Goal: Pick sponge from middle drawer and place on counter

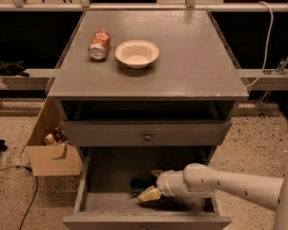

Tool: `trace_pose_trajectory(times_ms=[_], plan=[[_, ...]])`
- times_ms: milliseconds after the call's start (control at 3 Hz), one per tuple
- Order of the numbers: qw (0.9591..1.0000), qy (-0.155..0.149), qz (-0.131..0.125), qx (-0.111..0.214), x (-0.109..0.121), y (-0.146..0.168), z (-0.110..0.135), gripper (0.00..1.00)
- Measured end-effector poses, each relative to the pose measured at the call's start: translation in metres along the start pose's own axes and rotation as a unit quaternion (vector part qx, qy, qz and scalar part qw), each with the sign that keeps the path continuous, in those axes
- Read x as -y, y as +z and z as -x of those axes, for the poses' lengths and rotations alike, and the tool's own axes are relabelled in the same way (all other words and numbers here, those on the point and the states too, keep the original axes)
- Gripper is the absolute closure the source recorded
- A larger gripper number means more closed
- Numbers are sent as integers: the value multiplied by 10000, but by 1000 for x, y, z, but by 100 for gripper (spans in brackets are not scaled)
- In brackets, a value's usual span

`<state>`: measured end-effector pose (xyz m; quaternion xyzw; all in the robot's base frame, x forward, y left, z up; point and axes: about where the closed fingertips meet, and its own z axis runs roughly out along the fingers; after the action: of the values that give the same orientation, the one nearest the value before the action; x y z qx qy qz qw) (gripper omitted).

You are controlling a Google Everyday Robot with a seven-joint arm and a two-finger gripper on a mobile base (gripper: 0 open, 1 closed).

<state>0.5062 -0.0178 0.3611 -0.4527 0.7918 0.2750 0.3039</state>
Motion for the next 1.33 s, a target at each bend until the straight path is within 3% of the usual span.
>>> trace_pose_trajectory(times_ms=[667,1000,1333], plan=[[10000,0,1,0,0,0,0,66],[10000,0,1,0,0,0,0,96],[10000,0,2,0,0,0,0,100]])
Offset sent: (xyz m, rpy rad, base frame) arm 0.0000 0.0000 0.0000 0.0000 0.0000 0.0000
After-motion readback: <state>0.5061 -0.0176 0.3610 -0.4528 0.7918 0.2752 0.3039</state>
